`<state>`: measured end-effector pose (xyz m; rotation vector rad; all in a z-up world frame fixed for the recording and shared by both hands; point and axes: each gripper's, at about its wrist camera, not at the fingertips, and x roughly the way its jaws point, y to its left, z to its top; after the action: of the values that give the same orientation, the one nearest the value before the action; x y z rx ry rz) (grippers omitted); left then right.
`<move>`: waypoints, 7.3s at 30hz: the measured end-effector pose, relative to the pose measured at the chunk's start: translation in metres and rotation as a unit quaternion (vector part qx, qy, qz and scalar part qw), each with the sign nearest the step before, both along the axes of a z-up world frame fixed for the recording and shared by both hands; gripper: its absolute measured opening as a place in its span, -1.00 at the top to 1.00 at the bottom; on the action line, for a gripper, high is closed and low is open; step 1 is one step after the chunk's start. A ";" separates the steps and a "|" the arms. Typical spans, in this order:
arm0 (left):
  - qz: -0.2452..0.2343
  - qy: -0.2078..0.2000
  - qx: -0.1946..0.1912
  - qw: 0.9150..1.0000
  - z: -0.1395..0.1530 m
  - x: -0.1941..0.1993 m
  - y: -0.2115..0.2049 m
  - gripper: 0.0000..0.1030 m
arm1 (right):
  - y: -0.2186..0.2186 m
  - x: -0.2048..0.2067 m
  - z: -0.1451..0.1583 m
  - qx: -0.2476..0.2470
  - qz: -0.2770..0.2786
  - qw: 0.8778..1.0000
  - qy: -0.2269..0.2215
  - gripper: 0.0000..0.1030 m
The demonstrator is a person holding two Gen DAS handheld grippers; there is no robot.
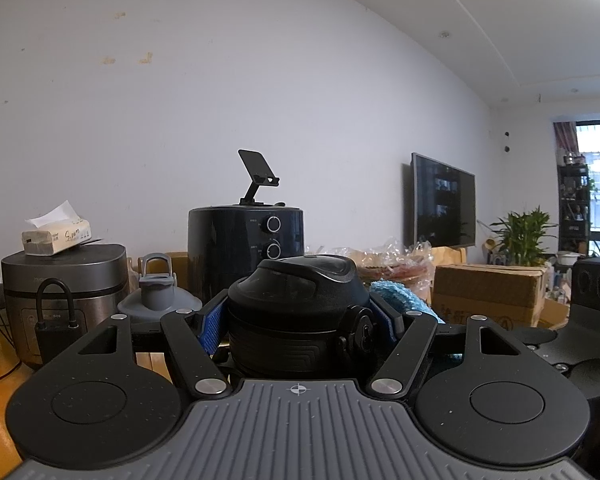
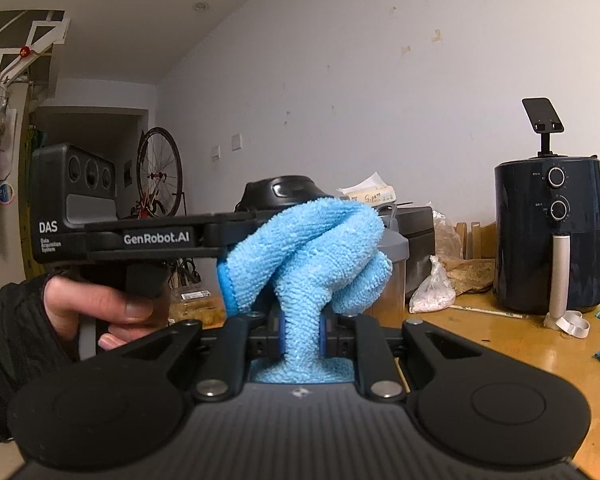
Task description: Clean container
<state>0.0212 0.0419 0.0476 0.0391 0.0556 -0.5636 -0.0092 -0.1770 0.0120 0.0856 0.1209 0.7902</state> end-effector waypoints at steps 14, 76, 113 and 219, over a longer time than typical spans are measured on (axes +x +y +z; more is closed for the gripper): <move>0.000 -0.001 0.000 1.000 0.000 0.000 0.001 -0.32 | 0.001 0.004 -0.029 -0.012 0.003 0.999 0.032 0.85; -0.003 0.002 0.009 1.000 -0.002 0.000 -0.006 -0.32 | 0.002 0.006 -0.026 -0.009 0.000 0.999 0.034 0.81; -0.002 0.000 0.008 1.000 -0.007 -0.005 -0.005 -0.33 | -0.024 -0.018 -0.009 0.021 -0.017 1.000 -0.002 0.81; 0.326 0.006 -0.002 0.945 0.002 -0.021 -0.088 -0.32 | -0.060 -0.049 -0.028 0.009 -0.043 0.999 0.024 0.76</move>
<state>0.0005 -0.0461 0.0494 0.0123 0.0753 0.1009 -0.0579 -0.2368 -0.0161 0.1250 0.1541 0.7035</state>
